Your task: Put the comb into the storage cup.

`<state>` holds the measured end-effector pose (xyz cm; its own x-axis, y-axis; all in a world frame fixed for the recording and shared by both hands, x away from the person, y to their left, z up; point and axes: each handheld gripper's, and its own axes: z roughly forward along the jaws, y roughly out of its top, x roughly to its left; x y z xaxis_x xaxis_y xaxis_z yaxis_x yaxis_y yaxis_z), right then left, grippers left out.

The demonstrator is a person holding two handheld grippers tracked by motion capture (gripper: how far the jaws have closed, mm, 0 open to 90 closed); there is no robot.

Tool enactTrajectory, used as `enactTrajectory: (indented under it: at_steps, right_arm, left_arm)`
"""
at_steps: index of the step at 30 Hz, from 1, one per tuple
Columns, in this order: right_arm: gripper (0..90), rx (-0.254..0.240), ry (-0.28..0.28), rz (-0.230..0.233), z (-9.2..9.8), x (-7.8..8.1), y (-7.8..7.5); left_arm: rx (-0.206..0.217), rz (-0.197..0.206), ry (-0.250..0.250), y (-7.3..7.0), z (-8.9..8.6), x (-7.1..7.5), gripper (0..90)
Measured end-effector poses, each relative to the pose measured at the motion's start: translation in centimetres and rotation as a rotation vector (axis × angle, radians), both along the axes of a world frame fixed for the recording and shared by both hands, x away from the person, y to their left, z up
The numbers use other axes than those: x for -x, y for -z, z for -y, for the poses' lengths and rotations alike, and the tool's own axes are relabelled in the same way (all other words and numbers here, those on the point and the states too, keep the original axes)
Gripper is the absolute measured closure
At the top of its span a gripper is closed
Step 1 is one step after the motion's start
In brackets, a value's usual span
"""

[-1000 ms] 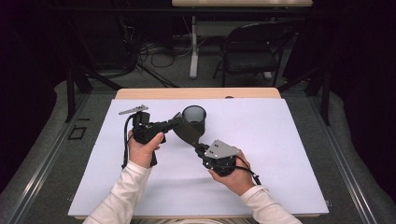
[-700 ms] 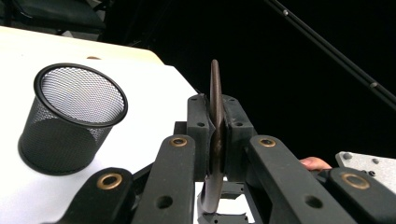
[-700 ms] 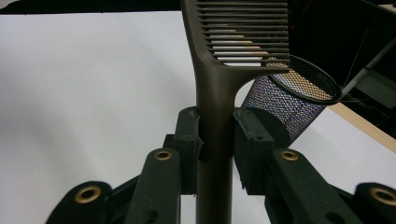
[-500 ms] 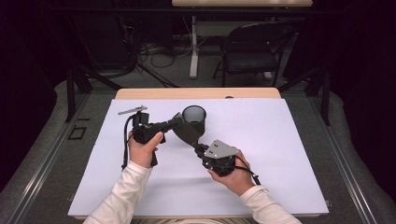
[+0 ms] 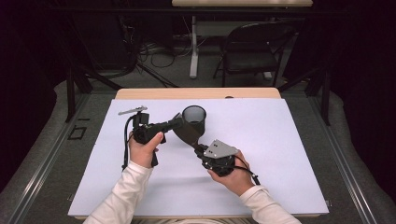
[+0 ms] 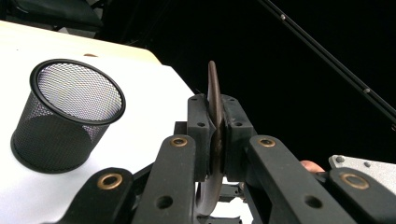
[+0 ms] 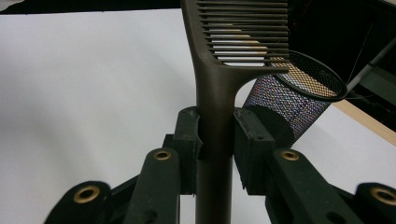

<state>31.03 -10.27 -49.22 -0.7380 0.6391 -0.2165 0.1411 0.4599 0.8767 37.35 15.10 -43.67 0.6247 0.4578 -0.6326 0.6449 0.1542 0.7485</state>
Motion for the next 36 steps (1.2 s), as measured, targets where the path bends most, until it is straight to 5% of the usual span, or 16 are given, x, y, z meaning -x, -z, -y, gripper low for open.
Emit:
enactTrajectory:
  at_steps: [36]
  right_arm:
    - [66.5, 0.001, -0.005, -0.026, -0.05, -0.3, 0.36]
  left_arm:
    - [0.036, -0.024, -0.011, 0.62, -0.3, -0.39, 84.6]
